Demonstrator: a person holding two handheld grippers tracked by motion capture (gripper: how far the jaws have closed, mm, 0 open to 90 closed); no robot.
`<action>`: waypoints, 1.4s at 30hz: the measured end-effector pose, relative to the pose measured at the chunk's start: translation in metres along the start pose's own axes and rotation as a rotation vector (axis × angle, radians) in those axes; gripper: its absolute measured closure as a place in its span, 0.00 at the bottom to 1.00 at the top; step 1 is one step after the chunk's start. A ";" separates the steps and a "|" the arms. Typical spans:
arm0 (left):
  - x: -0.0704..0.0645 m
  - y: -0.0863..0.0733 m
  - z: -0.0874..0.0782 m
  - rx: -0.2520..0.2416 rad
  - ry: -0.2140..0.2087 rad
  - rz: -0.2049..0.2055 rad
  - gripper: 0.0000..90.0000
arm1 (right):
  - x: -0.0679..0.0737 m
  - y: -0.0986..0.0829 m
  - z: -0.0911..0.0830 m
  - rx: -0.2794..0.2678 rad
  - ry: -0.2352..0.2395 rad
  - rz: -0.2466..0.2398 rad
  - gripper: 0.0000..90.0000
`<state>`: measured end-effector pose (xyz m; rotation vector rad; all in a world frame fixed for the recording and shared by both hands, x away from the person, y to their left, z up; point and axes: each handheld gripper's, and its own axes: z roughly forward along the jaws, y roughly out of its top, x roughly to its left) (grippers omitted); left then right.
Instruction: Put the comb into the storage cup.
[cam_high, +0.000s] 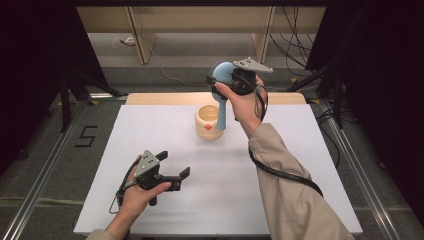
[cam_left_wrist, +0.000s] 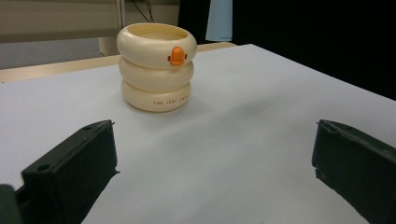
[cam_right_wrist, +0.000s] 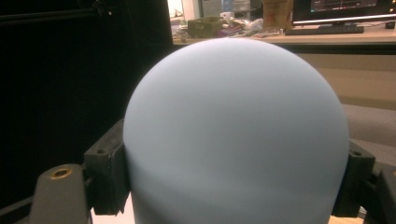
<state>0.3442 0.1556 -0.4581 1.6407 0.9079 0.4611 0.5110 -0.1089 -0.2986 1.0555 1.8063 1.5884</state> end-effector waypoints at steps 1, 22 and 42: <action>0.000 0.000 0.000 0.000 0.000 0.000 0.00 | 0.000 0.000 0.000 0.001 0.001 0.000 0.23; 0.000 -0.001 0.000 0.002 -0.002 -0.001 0.00 | 0.002 0.004 0.009 -0.005 -0.007 -0.008 0.23; 0.000 -0.001 0.001 0.003 -0.002 -0.003 0.00 | 0.003 0.009 0.016 -0.021 -0.007 -0.003 0.23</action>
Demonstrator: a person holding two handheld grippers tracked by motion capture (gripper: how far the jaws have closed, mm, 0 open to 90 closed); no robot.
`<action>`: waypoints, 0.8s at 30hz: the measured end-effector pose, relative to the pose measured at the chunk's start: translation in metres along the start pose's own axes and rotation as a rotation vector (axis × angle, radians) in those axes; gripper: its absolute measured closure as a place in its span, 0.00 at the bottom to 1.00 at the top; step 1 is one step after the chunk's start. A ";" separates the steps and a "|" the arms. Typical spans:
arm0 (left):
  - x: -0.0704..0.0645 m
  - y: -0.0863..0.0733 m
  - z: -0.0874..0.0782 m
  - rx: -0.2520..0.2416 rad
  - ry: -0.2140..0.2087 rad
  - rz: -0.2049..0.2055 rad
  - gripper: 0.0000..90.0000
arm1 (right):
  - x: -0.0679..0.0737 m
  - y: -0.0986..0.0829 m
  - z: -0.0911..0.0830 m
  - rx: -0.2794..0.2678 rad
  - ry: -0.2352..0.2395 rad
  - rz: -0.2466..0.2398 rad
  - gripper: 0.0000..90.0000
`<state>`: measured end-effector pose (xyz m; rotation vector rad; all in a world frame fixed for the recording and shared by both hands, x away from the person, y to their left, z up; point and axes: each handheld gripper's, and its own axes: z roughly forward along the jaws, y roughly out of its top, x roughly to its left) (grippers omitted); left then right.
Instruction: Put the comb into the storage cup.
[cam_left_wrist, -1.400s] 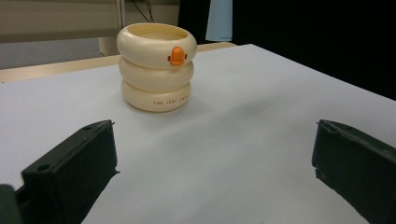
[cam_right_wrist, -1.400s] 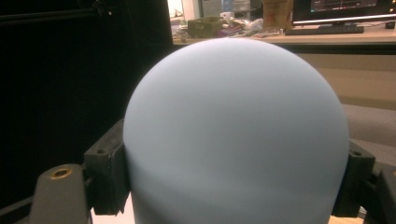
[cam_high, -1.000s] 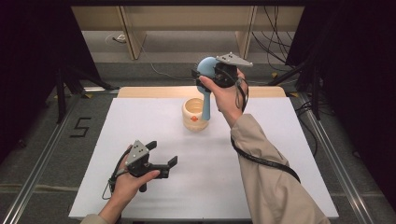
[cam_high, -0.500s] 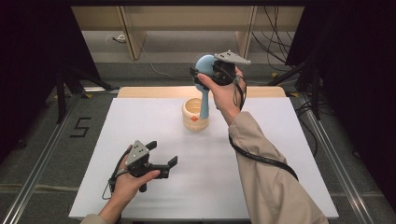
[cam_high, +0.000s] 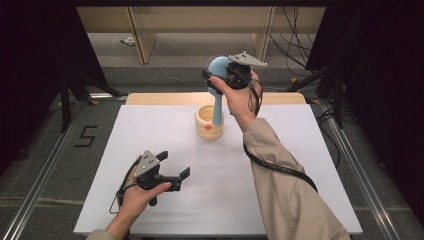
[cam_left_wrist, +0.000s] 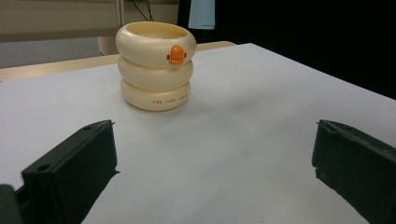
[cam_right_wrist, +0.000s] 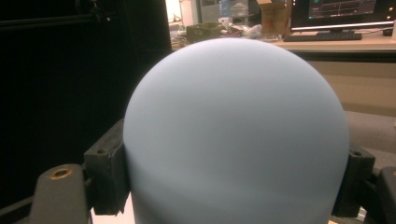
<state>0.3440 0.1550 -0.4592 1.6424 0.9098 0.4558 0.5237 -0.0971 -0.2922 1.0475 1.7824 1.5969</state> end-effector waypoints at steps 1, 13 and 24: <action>0.000 0.000 0.000 0.000 0.000 0.001 0.00 | 0.000 0.000 0.000 -0.001 -0.001 0.000 0.23; 0.001 0.001 -0.001 -0.002 0.002 0.003 0.00 | -0.001 0.001 0.004 -0.004 -0.007 0.001 0.23; 0.001 0.001 -0.001 -0.002 0.004 0.001 0.00 | -0.001 0.000 0.008 -0.015 -0.008 0.001 0.23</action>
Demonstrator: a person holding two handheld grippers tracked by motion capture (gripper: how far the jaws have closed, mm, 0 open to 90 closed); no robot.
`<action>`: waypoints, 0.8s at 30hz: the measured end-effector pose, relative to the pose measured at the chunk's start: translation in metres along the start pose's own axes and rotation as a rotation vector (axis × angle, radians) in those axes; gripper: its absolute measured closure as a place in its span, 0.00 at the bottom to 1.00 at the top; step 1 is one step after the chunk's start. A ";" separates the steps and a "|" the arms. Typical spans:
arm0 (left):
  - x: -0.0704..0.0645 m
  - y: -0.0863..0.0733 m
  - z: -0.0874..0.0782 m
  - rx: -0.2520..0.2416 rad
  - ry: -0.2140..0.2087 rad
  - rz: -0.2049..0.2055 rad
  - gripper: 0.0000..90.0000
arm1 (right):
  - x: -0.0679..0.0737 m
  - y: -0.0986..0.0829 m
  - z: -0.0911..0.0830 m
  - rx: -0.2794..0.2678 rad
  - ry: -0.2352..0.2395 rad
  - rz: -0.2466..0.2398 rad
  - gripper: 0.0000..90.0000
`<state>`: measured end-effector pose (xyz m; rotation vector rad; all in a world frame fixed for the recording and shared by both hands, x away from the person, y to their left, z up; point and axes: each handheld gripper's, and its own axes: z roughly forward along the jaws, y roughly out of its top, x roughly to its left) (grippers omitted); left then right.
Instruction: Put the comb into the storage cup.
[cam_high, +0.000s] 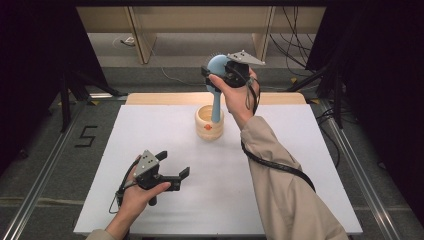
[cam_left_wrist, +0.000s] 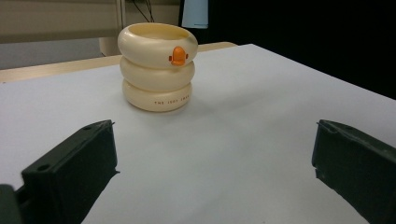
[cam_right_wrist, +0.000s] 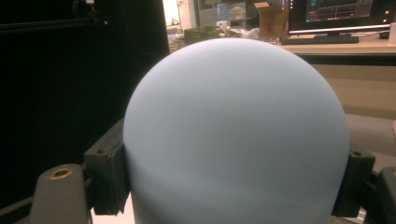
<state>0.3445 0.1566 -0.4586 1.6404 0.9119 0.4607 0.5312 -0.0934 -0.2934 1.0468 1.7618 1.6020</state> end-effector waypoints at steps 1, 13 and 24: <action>0.000 0.000 0.000 0.000 0.001 0.001 0.00 | 0.000 0.000 0.000 -0.001 -0.001 0.001 0.23; 0.000 0.000 0.000 0.001 -0.002 0.007 0.00 | -0.001 -0.002 0.003 -0.011 -0.014 0.002 0.23; 0.000 0.000 0.000 0.002 0.000 0.006 0.00 | -0.001 -0.002 0.006 -0.029 -0.015 0.002 0.23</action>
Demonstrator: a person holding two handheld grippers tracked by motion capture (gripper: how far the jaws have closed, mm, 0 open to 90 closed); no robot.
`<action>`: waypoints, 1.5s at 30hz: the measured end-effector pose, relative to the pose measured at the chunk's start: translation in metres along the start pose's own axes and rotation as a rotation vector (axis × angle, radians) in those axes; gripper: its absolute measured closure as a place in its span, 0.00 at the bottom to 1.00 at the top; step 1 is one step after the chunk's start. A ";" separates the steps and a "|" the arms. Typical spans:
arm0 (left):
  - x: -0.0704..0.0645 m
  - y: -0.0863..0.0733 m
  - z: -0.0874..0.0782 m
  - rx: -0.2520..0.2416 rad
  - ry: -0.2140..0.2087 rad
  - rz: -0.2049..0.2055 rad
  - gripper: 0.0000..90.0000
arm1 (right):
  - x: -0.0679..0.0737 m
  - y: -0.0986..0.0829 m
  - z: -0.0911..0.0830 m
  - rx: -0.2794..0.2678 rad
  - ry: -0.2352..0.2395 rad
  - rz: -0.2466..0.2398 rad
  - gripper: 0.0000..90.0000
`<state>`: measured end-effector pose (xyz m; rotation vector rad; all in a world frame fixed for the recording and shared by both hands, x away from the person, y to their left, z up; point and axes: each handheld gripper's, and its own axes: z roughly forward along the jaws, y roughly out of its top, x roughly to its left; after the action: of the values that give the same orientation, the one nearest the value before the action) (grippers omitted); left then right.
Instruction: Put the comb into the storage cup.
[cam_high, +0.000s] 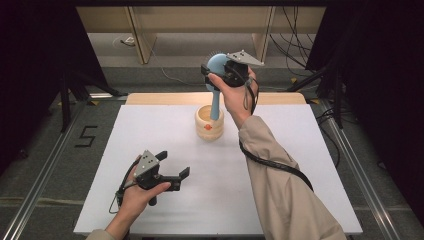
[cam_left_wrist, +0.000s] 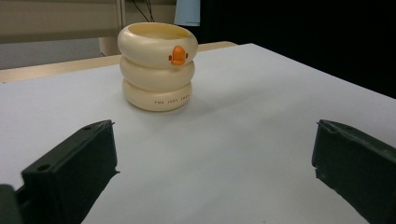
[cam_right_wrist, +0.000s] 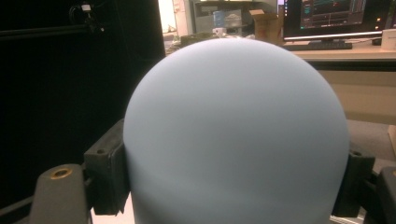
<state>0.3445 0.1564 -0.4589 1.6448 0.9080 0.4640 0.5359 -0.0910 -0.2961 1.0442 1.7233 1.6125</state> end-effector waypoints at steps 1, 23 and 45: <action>0.000 0.000 0.000 0.000 -0.001 0.000 0.00 | 0.000 0.000 0.000 -0.001 0.003 0.002 0.23; 0.001 0.000 0.001 -0.001 0.002 0.002 0.00 | 0.001 -0.002 0.006 -0.031 -0.001 -0.008 0.23; 0.000 0.000 0.000 -0.003 0.002 0.010 0.00 | 0.000 -0.007 0.012 -0.051 -0.002 -0.014 0.23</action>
<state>0.3449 0.1563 -0.4585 1.6464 0.9010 0.4739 0.5445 -0.0847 -0.3048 1.0072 1.6757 1.6382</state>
